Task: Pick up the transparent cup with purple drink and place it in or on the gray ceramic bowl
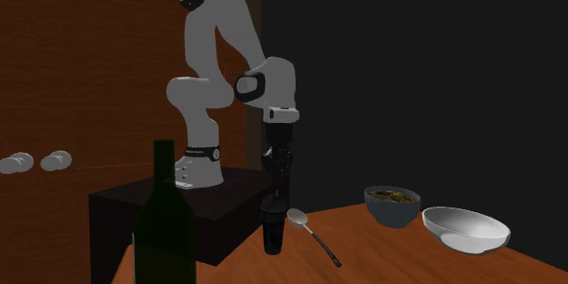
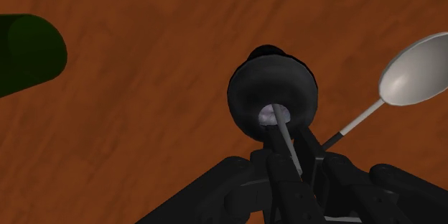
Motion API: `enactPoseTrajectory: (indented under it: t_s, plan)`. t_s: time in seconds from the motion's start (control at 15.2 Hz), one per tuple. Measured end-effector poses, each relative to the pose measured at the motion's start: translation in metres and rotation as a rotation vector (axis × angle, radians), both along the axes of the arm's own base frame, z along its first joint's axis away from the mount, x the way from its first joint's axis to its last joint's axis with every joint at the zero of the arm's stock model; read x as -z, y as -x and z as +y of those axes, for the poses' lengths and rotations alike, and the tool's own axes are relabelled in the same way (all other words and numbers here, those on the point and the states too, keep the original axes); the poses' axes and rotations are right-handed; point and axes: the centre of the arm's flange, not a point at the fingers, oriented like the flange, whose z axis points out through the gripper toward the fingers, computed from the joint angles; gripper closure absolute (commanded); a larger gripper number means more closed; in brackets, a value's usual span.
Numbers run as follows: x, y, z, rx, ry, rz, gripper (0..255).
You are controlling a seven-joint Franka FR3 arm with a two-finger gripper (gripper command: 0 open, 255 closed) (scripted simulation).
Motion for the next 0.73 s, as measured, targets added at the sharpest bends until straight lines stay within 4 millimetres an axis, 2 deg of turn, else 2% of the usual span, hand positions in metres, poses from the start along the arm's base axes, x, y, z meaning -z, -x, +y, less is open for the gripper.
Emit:
enactPoseTrajectory:
  t_s: [0.33, 0.73]
  plan:
    - [-0.002, 0.0, 0.0, 0.0, 0.0, 0.0, 255]
    - [-0.031, 0.0, 0.0, 0.0, 0.0, 0.0, 255]
